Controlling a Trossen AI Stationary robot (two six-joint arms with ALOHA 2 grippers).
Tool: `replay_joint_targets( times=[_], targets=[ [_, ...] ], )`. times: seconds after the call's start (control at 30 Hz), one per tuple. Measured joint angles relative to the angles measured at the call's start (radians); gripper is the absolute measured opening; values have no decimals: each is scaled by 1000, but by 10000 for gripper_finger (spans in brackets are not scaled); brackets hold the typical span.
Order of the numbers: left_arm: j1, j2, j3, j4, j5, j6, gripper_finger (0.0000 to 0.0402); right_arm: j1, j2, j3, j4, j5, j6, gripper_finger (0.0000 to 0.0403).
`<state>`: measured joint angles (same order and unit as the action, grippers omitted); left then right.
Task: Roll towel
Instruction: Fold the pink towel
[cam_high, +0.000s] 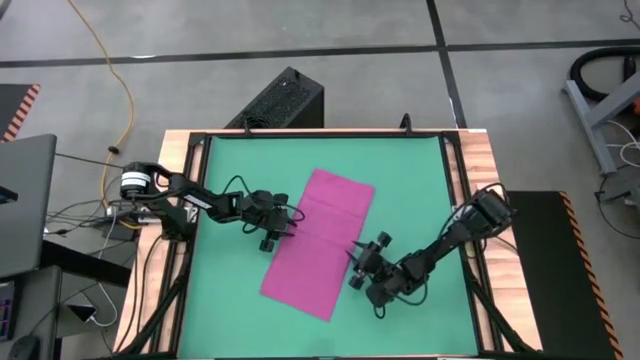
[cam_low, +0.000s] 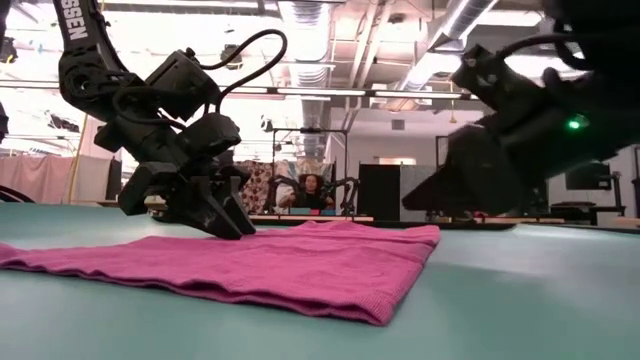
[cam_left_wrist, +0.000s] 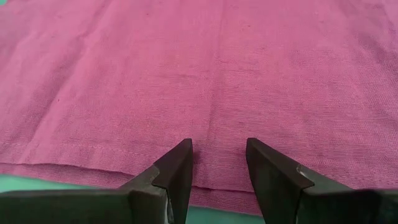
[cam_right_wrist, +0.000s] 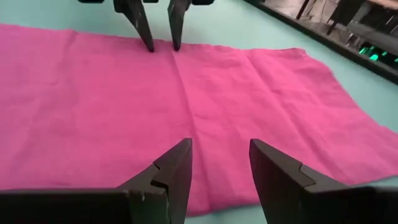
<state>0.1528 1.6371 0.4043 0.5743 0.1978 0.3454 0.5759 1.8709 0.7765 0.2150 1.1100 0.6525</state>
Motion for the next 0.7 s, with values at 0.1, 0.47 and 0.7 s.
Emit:
replay_joint_targets(
  times=[0.1,0.47,0.7],
  targets=[
    [0,0,0,0,0,-1,142,-31,14,-1,7,-43,-13,180],
    [0,1,-1,-5,-1,-8,142,-92,80,0,58,-186,-14,180],
    [0,1,-1,-62,-29,-6,142,-92,100,-1,37,-185,56,173]
  ],
)
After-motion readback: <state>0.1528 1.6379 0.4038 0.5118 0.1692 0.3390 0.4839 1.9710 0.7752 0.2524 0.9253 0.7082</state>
